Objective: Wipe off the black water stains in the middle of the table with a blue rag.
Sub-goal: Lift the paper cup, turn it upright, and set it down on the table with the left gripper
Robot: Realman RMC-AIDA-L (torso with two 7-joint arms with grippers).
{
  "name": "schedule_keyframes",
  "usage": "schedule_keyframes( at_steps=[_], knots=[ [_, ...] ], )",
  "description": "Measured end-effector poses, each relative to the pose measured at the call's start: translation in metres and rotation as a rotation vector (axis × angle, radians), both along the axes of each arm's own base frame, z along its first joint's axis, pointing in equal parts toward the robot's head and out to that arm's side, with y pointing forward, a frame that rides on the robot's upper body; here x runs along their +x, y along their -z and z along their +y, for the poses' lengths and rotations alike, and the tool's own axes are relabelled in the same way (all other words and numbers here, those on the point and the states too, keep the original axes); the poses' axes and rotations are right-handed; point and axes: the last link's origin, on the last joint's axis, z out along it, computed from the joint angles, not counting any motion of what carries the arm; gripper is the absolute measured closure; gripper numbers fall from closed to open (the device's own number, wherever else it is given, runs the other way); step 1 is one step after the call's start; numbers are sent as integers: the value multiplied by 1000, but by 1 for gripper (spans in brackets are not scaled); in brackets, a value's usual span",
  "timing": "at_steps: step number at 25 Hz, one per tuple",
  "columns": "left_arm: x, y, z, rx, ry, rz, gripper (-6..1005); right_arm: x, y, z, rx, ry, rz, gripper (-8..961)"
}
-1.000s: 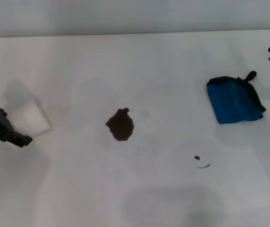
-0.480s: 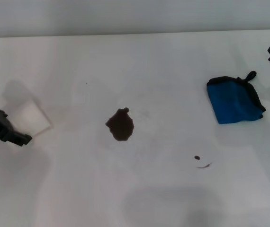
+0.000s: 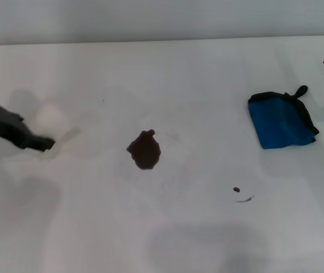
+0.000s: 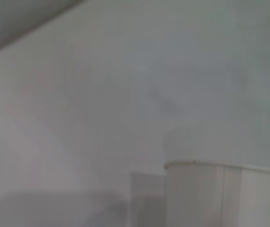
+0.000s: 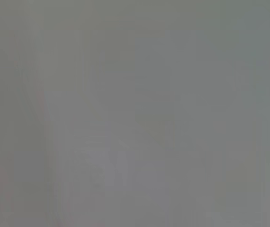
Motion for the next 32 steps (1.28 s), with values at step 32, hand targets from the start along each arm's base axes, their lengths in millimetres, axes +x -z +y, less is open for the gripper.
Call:
schedule_keyframes(
  at_steps=[32],
  knots=[
    [-50, 36, -80, 442, 296, -540, 332, 4, -10, -11, 6, -31, -20, 129]
  ],
)
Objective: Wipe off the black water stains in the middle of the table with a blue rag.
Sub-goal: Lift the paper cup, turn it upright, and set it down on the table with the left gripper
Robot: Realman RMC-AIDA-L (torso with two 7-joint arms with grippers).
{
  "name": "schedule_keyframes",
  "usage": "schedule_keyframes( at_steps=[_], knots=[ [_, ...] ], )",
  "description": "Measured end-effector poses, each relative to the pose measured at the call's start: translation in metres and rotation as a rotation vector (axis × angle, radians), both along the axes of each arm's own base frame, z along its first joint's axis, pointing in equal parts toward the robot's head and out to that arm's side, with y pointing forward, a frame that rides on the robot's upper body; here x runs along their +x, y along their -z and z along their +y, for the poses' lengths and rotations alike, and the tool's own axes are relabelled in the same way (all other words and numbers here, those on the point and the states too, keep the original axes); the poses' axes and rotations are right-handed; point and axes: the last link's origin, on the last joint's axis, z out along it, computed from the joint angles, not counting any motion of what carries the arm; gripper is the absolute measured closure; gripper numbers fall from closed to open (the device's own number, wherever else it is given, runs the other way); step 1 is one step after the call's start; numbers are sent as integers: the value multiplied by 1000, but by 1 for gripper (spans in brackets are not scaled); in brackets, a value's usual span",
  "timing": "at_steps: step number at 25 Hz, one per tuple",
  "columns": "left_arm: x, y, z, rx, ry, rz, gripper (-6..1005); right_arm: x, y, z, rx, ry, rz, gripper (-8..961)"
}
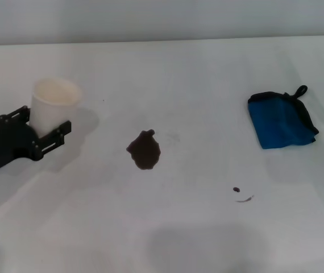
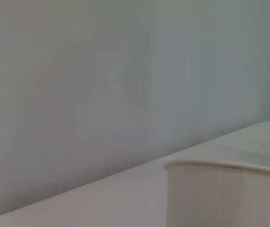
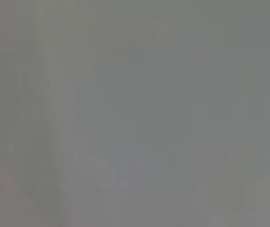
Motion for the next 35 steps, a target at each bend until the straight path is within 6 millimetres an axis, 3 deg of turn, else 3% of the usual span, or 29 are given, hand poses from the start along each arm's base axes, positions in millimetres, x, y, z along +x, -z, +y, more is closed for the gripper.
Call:
schedule_keyframes(
  at_steps=[16, 28, 35],
  knots=[
    [-16, 26, -14, 109, 0, 121, 332, -2, -8, -16, 41, -58, 3, 131],
    [-17, 46, -13, 76, -61, 147, 335, -3, -9, -16, 42, -63, 2, 133],
    [-21, 47, -16, 73, -80, 155, 328, -1, -9, -15, 41, -48, 1, 134]
  ],
)
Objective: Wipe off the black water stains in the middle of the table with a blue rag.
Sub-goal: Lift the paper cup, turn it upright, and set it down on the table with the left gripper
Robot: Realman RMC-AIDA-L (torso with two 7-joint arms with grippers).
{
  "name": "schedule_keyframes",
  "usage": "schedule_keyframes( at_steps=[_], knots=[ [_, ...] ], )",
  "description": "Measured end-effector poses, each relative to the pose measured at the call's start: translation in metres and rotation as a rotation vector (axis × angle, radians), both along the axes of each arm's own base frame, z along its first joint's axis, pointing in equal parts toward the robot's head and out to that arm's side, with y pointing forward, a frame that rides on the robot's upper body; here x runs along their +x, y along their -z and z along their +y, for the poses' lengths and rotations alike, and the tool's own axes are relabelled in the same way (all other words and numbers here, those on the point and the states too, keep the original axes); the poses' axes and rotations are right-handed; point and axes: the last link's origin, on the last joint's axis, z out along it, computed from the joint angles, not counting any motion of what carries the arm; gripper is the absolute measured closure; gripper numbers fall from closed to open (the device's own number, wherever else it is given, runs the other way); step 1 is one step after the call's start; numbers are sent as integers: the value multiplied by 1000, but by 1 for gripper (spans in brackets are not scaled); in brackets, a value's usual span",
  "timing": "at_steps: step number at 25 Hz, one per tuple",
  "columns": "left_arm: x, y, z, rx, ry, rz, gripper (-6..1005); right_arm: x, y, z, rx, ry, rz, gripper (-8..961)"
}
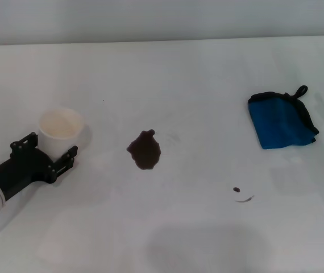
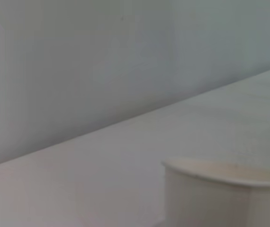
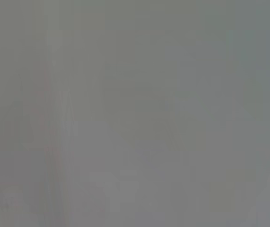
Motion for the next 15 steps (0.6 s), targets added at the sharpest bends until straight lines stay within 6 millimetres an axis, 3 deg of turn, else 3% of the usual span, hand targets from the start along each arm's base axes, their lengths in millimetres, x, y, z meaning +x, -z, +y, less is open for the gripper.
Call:
schedule_keyframes(
  at_steps=[15],
  knots=[
    [-4, 6, -6, 3, 8, 44, 314, 1, 1, 2, -8, 7, -11, 136]
  ],
)
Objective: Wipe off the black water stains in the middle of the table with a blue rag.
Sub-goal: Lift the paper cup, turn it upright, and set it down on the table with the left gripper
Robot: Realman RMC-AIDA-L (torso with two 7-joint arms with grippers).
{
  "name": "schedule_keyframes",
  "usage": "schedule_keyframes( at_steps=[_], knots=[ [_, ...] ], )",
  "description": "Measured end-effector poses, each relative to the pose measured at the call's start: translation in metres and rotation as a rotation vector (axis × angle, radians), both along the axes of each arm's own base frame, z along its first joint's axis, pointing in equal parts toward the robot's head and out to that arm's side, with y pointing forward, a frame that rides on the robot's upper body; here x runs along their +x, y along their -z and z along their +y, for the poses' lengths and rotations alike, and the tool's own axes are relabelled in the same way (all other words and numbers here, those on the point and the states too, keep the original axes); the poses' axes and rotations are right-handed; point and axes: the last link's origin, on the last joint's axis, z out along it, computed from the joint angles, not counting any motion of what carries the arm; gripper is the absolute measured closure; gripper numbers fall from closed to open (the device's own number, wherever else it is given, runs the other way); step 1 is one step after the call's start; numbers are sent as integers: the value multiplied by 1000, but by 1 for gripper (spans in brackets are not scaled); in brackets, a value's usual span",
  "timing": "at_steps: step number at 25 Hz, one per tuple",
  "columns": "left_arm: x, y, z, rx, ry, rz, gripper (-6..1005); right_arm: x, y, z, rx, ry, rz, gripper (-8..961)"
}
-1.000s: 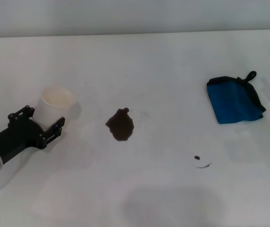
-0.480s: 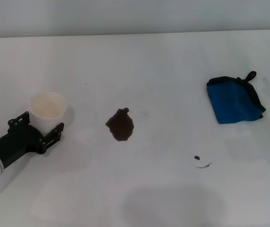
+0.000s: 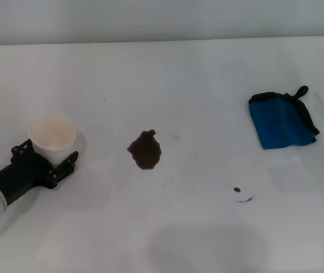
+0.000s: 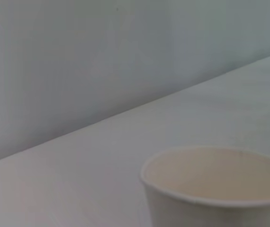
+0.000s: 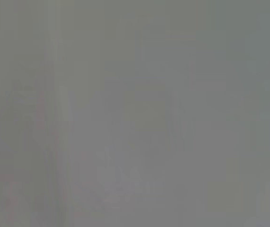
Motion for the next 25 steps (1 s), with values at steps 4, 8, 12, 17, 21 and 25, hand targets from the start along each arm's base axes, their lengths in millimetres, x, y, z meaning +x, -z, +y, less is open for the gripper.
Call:
schedule_keyframes(
  at_steps=[4, 8, 12, 17, 21, 25],
  knots=[
    [1, 1, 0, -1, 3, 1, 292, 1, 0, -1, 0, 4, 3, 136],
    [3, 3, 0, -1, 23, 12, 264, 2, 0, -2, 0, 7, 3, 137],
    [4, 3, 1, -2, 26, 15, 236, 2, 0, -2, -1, 7, 4, 137],
    [4, 4, 0, -3, 24, 13, 156, 1, 0, -2, 0, 6, 3, 138],
    [2, 4, -2, 3, 16, 11, 118, 1, 0, -2, 0, 5, 3, 138],
    [-1, 4, -7, 21, 16, 13, 110, 1, 0, -1, 0, 4, 3, 139]
  ],
)
